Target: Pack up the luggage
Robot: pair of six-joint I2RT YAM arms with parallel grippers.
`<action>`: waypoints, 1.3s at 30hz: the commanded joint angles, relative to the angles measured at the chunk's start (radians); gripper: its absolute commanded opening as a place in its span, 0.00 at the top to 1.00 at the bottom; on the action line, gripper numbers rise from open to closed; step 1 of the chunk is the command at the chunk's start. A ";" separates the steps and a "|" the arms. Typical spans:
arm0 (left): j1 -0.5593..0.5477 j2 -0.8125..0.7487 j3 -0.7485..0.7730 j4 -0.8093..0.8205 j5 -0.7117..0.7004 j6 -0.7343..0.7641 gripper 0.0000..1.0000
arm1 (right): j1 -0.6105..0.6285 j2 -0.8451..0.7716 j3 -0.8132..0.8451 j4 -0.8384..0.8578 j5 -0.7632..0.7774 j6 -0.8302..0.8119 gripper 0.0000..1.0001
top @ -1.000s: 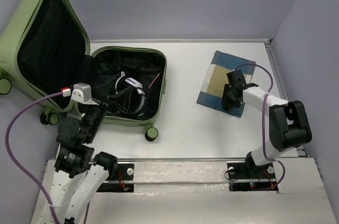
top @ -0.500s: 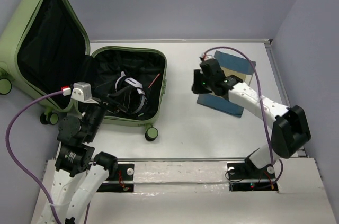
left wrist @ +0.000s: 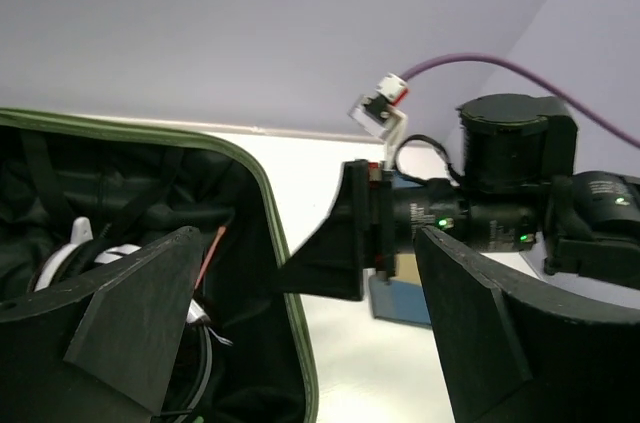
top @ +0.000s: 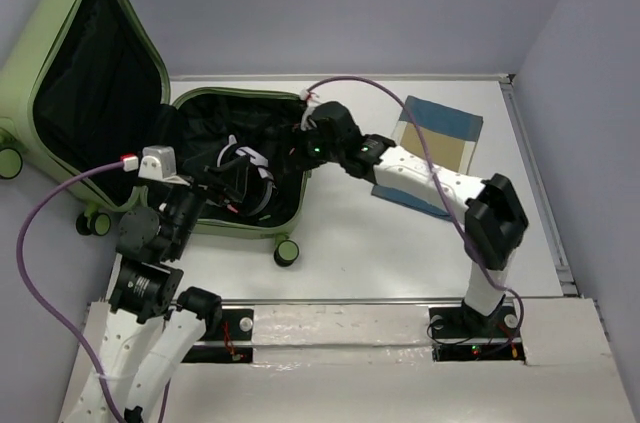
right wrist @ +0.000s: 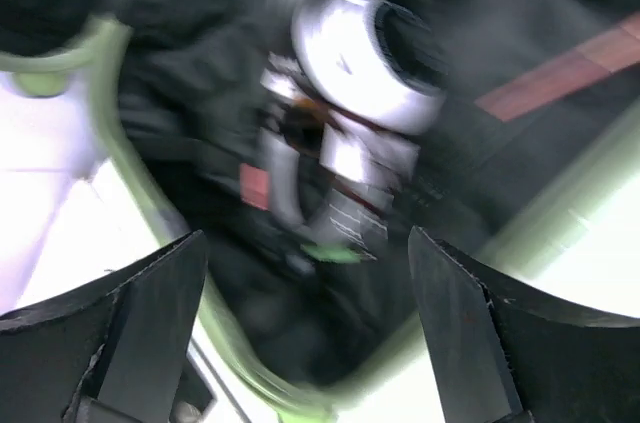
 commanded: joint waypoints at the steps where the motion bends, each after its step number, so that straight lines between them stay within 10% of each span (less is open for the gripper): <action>1: 0.021 0.093 -0.004 0.066 0.150 -0.028 0.01 | -0.170 -0.233 -0.297 0.064 0.086 0.043 0.16; 9: -0.008 0.208 -0.105 0.282 0.437 -0.231 0.05 | -0.734 -0.553 -0.715 0.121 0.162 0.079 0.18; 12: -0.212 0.315 -0.129 0.328 0.249 -0.270 0.08 | -0.887 -0.544 -0.757 0.135 0.151 0.050 0.18; 17: -0.518 0.663 0.011 0.313 0.026 -0.173 0.08 | -0.968 -0.461 -0.725 0.185 0.215 0.060 0.17; 39: -0.533 1.694 0.829 0.015 -0.154 -0.009 0.17 | -1.163 0.174 -0.300 0.192 -0.139 0.183 0.39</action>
